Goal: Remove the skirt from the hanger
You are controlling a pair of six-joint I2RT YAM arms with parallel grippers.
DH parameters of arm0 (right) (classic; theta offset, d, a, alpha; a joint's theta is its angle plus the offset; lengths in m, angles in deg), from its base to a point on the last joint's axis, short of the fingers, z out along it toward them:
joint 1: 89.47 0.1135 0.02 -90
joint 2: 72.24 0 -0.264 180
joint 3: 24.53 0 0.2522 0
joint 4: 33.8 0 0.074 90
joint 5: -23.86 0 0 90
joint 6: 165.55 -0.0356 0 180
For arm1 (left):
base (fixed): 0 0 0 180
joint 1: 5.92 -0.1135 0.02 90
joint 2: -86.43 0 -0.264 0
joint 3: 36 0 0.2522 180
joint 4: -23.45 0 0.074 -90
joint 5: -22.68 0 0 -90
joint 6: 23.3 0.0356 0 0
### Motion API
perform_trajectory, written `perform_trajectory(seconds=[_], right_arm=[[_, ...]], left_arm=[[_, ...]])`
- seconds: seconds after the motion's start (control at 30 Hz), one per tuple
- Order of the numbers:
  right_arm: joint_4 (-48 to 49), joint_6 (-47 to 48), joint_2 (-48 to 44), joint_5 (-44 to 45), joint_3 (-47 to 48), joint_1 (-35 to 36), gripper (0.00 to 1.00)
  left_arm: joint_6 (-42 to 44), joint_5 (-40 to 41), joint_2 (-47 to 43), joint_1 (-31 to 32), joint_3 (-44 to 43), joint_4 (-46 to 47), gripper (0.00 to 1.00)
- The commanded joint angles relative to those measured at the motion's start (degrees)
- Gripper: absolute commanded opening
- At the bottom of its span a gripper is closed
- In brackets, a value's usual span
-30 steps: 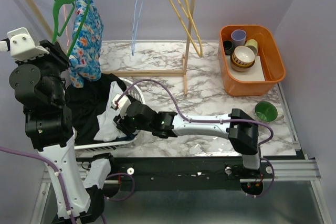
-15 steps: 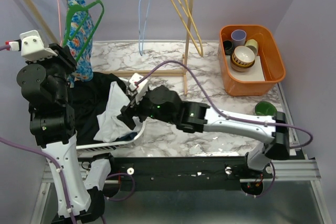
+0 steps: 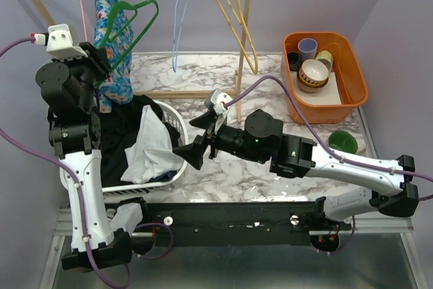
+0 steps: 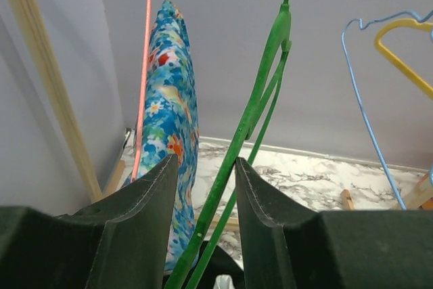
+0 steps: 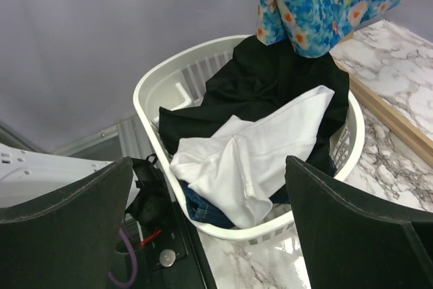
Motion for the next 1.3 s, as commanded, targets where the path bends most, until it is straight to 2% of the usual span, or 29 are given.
perform_trajectory(seconds=[0.0,0.2,0.37,0.73,0.83,0.87,0.93,0.97,1.07,1.13,1.17,1.27], right_arm=[[2.5,-0.2,-3.4,-0.5,-1.7,0.3,1.00],[2.5,0.1,-4.1,0.6,-2.5,0.3,1.00],[2.4,0.3,-3.8,0.3,-2.4,0.3,1.00],[2.5,0.9,-4.4,2.1,-3.7,0.3,1.00],[2.0,1.0,-4.0,2.4,-3.4,0.3,1.00],[1.7,0.9,-3.9,2.5,-3.2,0.3,1.00],[1.6,0.8,-4.3,2.9,-3.5,0.3,1.00],[1.7,0.6,-4.4,2.8,-3.9,0.3,1.00],[2.3,0.3,-5.6,2.3,-4.6,0.3,1.00],[2.5,0.0,-6.2,2.0,-5.5,0.3,1.00],[2.5,0.1,-6.5,1.8,-5.8,0.3,1.00],[3.9,0.3,-6.6,1.6,-5.9,0.3,1.00]], left_arm=[[-1.2,-4.2,2.0,0.4,-3.1,7.5,0.00],[-3.1,-6.3,5.9,1.7,-2.7,13.6,0.00],[-1.3,-2.2,7.8,3.7,-3.4,14.8,0.00],[2.8,0.1,11.8,7.5,-1.9,13.6,0.00],[3.1,0.0,11.1,8.1,-1.3,12.5,0.19],[3.1,-0.4,10.6,8.2,-1.1,12.3,0.31],[3.0,-1.2,9.6,8.2,-1.2,11.4,0.43],[3.0,-1.3,9.2,8.2,-1.3,10.9,0.53],[3.3,-0.4,7.5,8.2,-2.2,8.0,0.71],[4.1,0.6,6.3,8.2,-2.8,5.7,0.75],[4.4,1.0,5.8,8.2,-3.0,5.3,0.80],[5.5,2.6,4.3,8.2,-3.5,3.3,0.85]])
